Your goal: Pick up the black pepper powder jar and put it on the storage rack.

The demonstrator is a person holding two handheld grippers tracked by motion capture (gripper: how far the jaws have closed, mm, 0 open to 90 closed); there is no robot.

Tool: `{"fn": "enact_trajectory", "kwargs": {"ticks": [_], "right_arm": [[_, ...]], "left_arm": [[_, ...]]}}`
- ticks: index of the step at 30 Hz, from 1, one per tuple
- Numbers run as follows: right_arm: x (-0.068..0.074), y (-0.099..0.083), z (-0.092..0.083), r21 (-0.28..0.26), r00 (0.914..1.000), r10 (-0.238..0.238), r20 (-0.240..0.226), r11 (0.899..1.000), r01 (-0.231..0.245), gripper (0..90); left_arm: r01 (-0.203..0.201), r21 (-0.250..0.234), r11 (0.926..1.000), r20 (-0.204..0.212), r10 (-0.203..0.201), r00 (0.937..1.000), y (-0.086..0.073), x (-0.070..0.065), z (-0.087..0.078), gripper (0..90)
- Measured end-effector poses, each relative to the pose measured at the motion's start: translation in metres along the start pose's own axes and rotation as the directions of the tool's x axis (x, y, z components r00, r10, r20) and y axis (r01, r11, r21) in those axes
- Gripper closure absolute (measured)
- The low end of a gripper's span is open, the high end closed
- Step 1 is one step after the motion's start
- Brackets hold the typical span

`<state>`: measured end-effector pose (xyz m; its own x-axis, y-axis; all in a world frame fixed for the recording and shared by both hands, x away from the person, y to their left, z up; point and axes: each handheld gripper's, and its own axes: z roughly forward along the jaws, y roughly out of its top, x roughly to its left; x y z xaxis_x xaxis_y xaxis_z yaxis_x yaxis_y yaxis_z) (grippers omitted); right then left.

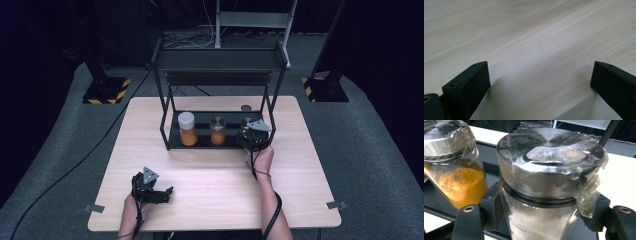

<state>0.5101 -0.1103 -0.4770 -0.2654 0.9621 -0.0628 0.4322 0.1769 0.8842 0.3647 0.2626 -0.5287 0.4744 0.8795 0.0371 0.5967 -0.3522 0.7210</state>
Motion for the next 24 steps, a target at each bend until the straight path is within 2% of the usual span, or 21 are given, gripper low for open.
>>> {"fn": "enact_trajectory", "kwargs": {"ticks": [24], "right_arm": [[-0.0025,-0.0034,0.0078,0.011,0.9999,0.010,0.011,1.000,-0.010,30.2]], "left_arm": [[0.000,-0.001,1.0000,-0.001,0.000,1.0000,0.0000,-0.0002,0.0000,2.3]]}}
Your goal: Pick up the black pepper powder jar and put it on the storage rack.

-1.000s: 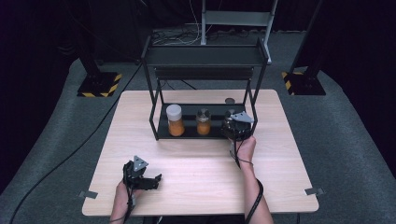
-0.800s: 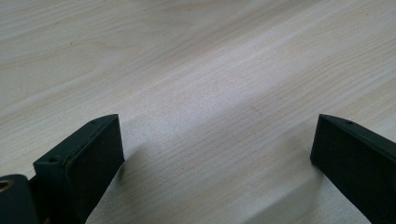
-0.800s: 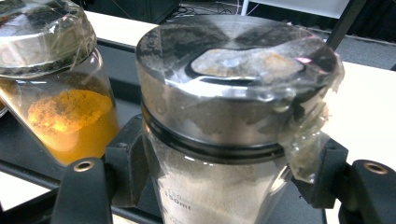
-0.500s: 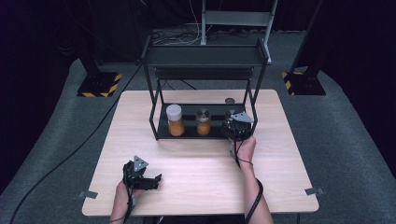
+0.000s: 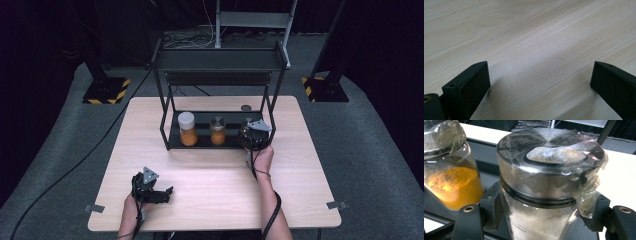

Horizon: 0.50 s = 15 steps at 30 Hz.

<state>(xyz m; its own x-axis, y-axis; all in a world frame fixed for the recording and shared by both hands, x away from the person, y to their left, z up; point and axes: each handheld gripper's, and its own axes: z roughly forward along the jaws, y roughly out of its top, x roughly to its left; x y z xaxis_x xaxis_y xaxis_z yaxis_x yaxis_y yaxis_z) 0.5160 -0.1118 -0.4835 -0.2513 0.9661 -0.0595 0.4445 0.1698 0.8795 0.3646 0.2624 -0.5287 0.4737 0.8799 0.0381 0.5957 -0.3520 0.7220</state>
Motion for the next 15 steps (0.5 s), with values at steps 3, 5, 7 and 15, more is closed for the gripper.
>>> {"fn": "enact_trajectory", "kwargs": {"ticks": [3,5,7,15], "right_arm": [[0.0000,-0.0009,0.0018,0.002,1.0000,-0.001,0.000,1.000,0.001,30.2],[-0.0004,-0.0009,0.0025,0.002,1.0000,0.004,0.000,1.000,-0.004,30.2],[-0.0010,-0.0007,0.0036,0.000,1.0000,0.007,-0.001,1.000,-0.007,30.2],[-0.0005,0.0000,0.0064,-0.001,1.0000,0.004,-0.001,1.000,-0.004,30.2]], "left_arm": [[-0.004,0.000,1.0000,-0.002,0.004,1.0000,0.0000,-0.0002,-0.0002,2.3],[0.000,0.000,1.0000,0.000,0.000,1.0000,0.0000,0.0000,0.0000,2.3],[0.000,0.000,1.0000,0.000,0.000,1.0000,0.0000,0.0000,0.0000,2.3],[-0.001,-0.001,1.0000,-0.001,0.001,1.0000,0.0000,-0.0001,0.0000,2.3]]}}
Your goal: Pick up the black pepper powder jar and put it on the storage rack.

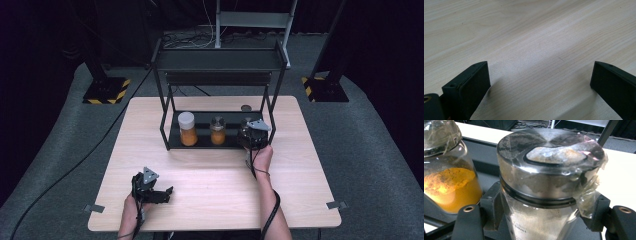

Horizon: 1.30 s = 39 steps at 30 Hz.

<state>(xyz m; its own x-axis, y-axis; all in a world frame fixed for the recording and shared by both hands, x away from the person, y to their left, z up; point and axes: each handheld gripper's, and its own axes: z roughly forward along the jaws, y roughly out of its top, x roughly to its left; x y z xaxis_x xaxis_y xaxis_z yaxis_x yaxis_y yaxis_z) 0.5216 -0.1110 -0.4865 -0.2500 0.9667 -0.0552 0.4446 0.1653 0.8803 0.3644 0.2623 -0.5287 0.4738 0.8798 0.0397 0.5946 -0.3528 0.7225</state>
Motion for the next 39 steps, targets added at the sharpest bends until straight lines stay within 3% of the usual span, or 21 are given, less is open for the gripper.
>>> {"fn": "enact_trajectory", "kwargs": {"ticks": [21,32,39], "right_arm": [[-0.002,0.001,0.010,0.000,0.9996,0.028,-0.006,1.000,-0.028,30.2],[-0.001,-0.009,0.010,-0.058,0.9981,0.061,-0.003,0.996,-0.061,30.3],[-0.001,-0.009,0.010,-0.054,0.9983,0.058,-0.001,0.997,-0.058,30.2]], "left_arm": [[0.002,0.003,1.0000,0.004,-0.002,1.0000,0.000,0.001,0.000,2.3],[0.001,0.004,1.0000,0.004,-0.001,1.0000,0.000,0.001,0.000,2.3],[0.001,0.004,1.0000,0.004,-0.001,1.0000,0.000,0.001,0.000,2.3]]}}
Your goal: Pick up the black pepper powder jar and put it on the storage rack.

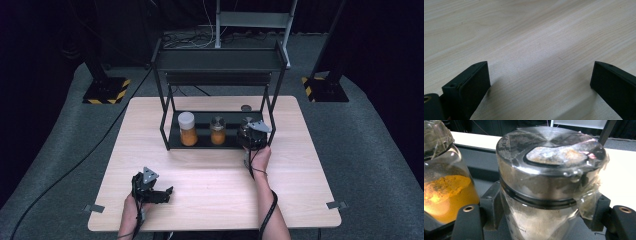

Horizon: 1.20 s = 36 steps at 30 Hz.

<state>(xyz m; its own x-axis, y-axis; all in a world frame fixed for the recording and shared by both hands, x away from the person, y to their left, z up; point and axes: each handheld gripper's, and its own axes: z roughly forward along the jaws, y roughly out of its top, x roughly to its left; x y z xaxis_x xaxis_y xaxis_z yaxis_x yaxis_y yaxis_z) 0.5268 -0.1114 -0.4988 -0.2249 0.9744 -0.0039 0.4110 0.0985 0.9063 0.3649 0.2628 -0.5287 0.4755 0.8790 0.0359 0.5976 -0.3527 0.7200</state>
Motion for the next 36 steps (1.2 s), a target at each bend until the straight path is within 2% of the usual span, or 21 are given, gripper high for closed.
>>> {"fn": "enact_trajectory", "kwargs": {"ticks": [17,20,28,31,36], "right_arm": [[0.001,0.000,0.000,0.003,0.9998,0.016,0.010,1.000,-0.016,29.6],[0.001,0.001,-0.001,0.020,0.9995,0.031,0.004,0.999,-0.032,23.6],[0.000,0.001,-0.005,0.076,0.9987,0.050,-0.011,0.996,-0.049,15.9],[0.002,0.000,-0.008,0.103,0.9987,0.040,-0.030,0.994,-0.037,10.6],[0.005,-0.002,-0.014,0.133,0.9982,0.029,-0.053,0.991,-0.021,7.3]], "left_arm": [[-0.003,-0.003,1.0000,-0.004,0.003,1.0000,0.000,-0.001,0.000,2.3],[-0.005,-0.003,1.0000,-0.005,0.005,1.0000,0.000,-0.001,0.000,2.3],[-0.005,-0.003,1.0000,-0.006,0.005,1.0000,0.000,-0.001,0.000,2.3],[-0.006,-0.003,1.0000,-0.006,0.006,1.0000,0.000,-0.001,0.000,2.3],[-0.006,-0.004,1.0000,-0.007,0.006,1.0000,0.000,-0.001,0.000,2.3]]}}
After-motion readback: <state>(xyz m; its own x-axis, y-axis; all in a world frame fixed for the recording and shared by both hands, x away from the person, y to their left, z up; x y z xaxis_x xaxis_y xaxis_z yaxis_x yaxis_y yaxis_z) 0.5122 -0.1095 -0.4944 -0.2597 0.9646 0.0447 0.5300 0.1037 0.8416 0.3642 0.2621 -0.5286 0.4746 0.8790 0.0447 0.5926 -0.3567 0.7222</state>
